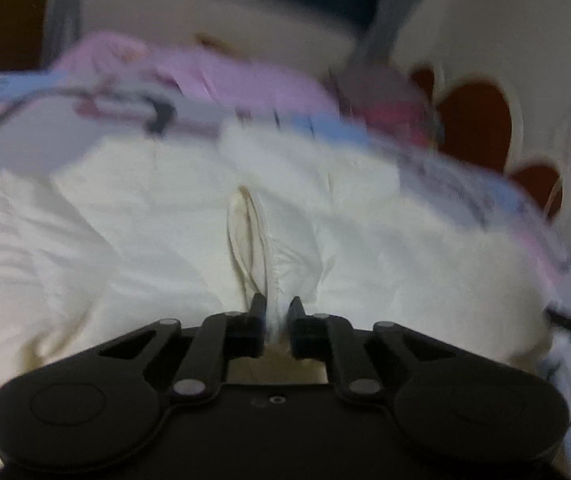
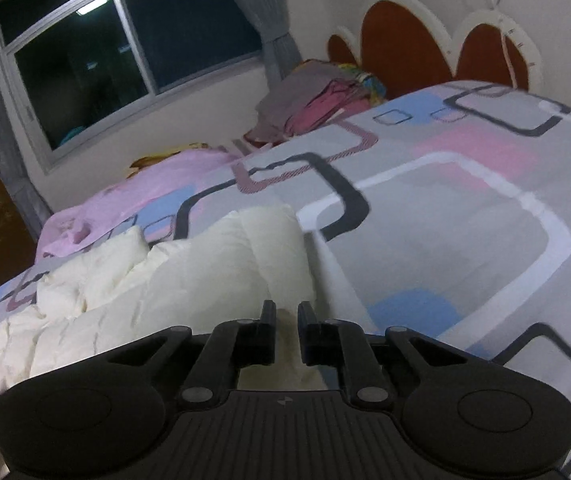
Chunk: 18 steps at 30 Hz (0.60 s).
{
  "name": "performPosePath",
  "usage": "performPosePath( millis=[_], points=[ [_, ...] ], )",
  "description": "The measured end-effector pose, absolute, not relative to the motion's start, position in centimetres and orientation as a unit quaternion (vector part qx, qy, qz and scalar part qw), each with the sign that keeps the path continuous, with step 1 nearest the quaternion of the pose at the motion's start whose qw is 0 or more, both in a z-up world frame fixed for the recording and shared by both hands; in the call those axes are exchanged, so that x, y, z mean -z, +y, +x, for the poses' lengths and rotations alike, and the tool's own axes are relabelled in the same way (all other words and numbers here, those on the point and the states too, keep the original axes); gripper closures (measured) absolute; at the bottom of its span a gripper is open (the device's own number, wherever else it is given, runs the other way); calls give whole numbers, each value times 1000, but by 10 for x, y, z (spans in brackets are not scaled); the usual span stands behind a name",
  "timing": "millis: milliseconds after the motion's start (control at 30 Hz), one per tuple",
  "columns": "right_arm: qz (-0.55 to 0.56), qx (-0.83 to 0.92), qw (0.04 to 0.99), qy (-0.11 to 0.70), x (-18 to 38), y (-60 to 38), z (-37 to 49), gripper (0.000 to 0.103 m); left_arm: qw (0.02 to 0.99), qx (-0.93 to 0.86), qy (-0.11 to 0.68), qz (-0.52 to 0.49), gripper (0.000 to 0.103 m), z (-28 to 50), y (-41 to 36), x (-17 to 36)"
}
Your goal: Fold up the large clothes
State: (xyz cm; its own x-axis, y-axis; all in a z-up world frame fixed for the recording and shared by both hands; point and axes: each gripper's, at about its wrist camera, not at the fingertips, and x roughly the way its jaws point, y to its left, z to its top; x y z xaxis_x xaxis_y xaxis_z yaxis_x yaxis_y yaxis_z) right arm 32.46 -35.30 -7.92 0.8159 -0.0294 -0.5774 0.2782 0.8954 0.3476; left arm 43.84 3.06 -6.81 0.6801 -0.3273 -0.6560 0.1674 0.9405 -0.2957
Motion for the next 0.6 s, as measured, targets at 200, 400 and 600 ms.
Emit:
performPosePath(
  millis=[200,400,600],
  points=[
    [153,62,916,366,110,-336,349,90,905,81,403,-113,95,427,58,91],
    [175,54,930,318,90,-353,338,90,911,71,399,-78,70,424,47,86],
    [193,40,935,295,64,-382,376,90,925,60,368,-67,39,439,54,69]
  ],
)
